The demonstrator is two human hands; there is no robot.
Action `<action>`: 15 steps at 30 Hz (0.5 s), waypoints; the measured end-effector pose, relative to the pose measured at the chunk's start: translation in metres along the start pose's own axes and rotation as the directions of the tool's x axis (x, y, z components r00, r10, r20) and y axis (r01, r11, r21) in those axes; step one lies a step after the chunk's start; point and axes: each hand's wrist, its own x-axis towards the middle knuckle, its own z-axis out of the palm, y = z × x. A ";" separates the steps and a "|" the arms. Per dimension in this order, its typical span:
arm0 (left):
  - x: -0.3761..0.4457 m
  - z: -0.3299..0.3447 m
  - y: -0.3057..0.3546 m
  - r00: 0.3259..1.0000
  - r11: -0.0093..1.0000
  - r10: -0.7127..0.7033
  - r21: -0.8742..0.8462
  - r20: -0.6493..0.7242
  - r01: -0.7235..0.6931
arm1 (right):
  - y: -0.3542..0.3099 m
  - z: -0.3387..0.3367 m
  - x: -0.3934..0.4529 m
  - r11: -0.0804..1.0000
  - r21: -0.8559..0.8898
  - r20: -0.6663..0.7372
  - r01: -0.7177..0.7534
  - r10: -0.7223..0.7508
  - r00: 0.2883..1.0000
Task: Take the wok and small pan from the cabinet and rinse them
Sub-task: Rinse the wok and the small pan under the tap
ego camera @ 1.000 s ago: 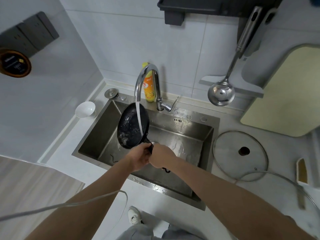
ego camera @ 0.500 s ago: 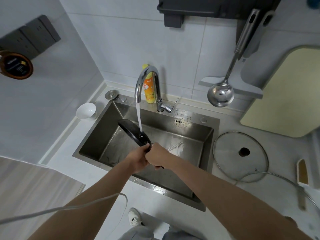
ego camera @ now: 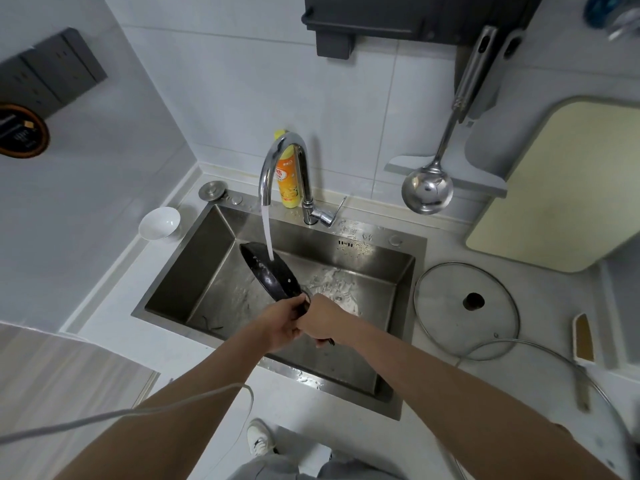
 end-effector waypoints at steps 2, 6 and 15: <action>-0.001 -0.004 0.001 1.000 1.000 0.012 -0.012 -0.003 -0.012 | 0.000 -0.003 0.000 0.994 0.107 0.031 0.000 -0.003 1.000; -0.005 -0.009 0.002 0.996 0.998 0.032 -0.047 0.085 -0.028 | 0.002 -0.004 0.001 0.871 0.488 0.179 -0.053 -0.040 0.983; -0.011 -0.006 -0.008 0.997 0.996 0.079 0.029 0.001 -0.079 | 0.024 -0.006 0.010 0.829 0.505 0.387 -0.241 0.032 0.922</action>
